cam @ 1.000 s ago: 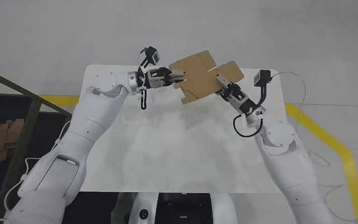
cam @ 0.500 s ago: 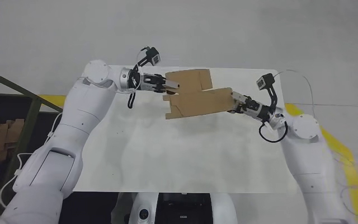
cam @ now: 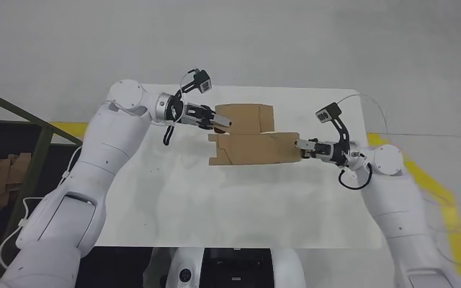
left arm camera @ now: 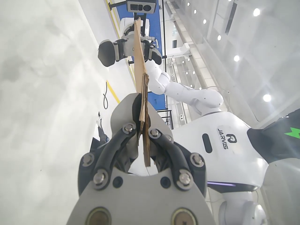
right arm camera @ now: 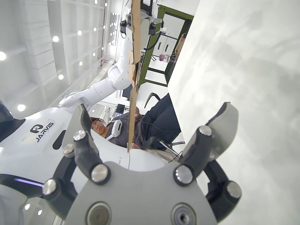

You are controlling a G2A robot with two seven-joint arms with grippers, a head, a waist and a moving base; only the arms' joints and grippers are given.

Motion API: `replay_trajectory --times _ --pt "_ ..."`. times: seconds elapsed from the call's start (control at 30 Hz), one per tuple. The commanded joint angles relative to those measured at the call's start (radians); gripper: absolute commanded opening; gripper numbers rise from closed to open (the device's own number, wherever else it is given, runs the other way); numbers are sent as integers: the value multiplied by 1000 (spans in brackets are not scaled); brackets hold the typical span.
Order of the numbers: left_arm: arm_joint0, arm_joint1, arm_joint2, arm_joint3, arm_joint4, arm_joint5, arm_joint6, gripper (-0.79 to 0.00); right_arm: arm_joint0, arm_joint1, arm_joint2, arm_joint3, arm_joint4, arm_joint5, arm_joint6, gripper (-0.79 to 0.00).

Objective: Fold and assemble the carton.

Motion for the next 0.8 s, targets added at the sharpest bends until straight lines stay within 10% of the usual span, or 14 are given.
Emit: replay_trajectory --times 0.0,0.77 --pt "-3 -3 7 7 1 -2 2 -785 2 -2 -18 7 13 -7 -7 0" --pt "-27 -17 32 56 24 -16 16 -785 56 -2 -129 17 28 -25 -24 0"
